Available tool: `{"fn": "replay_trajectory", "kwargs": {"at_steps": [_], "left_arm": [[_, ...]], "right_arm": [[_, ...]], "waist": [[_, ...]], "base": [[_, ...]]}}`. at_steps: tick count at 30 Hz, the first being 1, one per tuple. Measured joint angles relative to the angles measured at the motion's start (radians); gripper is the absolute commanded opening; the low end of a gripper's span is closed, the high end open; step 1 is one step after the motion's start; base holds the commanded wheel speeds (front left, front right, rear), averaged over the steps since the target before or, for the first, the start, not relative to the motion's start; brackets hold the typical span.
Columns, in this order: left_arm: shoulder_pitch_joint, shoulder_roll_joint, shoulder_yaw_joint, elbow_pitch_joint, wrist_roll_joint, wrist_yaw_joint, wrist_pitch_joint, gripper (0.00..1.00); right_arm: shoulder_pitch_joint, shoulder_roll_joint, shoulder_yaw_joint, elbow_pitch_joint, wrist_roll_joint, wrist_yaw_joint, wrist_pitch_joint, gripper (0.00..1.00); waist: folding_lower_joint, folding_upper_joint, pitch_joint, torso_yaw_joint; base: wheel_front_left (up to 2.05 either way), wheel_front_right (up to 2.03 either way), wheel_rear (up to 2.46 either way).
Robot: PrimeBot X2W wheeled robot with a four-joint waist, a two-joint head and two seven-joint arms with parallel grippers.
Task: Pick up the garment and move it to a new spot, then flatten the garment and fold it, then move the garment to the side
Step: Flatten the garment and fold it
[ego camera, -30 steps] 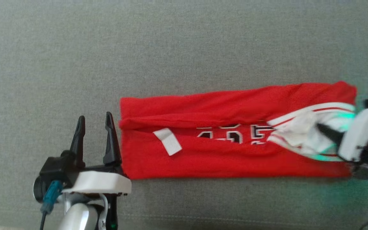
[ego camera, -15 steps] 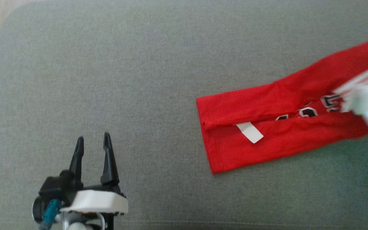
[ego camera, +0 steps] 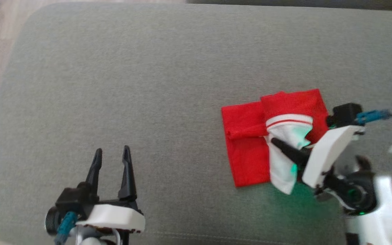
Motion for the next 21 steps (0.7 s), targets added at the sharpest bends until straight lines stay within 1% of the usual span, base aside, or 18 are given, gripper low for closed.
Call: {"fn": "replay_trajectory", "kwargs": {"at_steps": [4, 9, 14, 15, 19, 21], "left_arm": [[-0.001, -0.001, -0.013, 0.004, -0.007, 0.008, 0.0, 1.0], [0.002, -0.001, -0.039, 0.006, -0.019, 0.024, 0.0, 1.0], [0.002, -0.001, -0.06, 0.011, -0.021, 0.026, 0.0, 1.0], [0.002, -0.001, -0.064, 0.012, -0.021, 0.032, 0.0, 1.0], [0.002, -0.001, -0.064, 0.016, -0.031, 0.032, 0.0, 1.0], [0.002, -0.001, -0.063, 0.016, -0.031, 0.032, 0.0, 1.0]], "right_arm": [[-0.031, 0.0, 0.042, 0.134, 0.026, 0.0, -0.135, 0.0], [-0.113, 0.0, 0.071, 0.231, 0.023, 0.0, -0.207, 0.0], [-0.149, -0.001, 0.105, 0.258, -0.016, 0.0, -0.204, 0.0], [-0.148, -0.001, 0.121, 0.258, -0.027, 0.0, -0.192, 0.0], [-0.146, -0.002, 0.188, 0.23, -0.098, 0.0, -0.125, 0.0], [-0.14, -0.002, 0.2, 0.202, -0.122, 0.0, -0.088, 0.0]], "waist": [[0.0, 0.0, 0.001, 0.031], [0.0, 0.0, -0.006, 0.048], [0.0, 0.0, -0.014, 0.052], [0.0, 0.0, -0.016, 0.051], [0.0, 0.0, -0.021, 0.048], [0.0, 0.0, -0.024, 0.047]], "base": [[0.0, 0.0, 0.0], [0.0, 0.0, 0.0], [0.0, 0.0, 0.0], [0.0, 0.0, 0.0], [0.0, 0.0, 0.0], [0.0, 0.0, 0.0]]}}
